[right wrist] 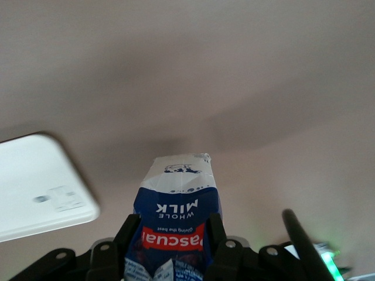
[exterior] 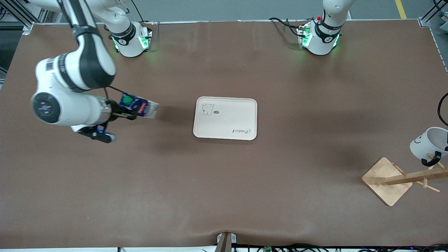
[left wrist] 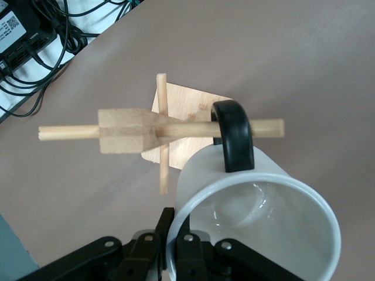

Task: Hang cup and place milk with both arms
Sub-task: 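Hang the mug handle on the stand peg while the right gripper carries milk, then lower the milk carton onto the table with the right gripper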

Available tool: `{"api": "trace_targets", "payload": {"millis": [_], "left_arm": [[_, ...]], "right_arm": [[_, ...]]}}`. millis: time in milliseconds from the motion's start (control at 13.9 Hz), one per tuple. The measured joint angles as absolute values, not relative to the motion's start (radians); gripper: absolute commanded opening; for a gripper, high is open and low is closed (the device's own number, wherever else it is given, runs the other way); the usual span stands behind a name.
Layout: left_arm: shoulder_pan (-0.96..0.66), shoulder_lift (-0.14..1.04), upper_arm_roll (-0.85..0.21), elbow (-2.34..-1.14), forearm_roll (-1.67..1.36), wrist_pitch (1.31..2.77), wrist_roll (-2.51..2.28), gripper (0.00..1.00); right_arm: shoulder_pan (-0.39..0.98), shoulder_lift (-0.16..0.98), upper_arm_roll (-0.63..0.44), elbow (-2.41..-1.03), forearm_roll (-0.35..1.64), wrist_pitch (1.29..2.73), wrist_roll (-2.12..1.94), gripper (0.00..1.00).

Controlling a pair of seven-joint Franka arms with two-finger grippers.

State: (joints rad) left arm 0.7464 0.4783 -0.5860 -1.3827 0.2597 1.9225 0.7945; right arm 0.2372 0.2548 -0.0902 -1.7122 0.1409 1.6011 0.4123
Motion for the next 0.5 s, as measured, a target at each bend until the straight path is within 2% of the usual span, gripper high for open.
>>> {"api": "trace_targets", "payload": {"millis": [72,505], "left_arm": [[0.746,0.485,-0.587,-1.379,0.252,1.924,0.782,1.0],[0.736,0.47,-0.605,-1.358,0.166,1.862,0.577,1.0]], "right_arm": [[0.204,0.242,-0.09,-1.737,0.103,1.619,0.371,0.0],[0.04,0.214,-0.091,-1.864,0.058,1.746,0.141,0.0]]}}
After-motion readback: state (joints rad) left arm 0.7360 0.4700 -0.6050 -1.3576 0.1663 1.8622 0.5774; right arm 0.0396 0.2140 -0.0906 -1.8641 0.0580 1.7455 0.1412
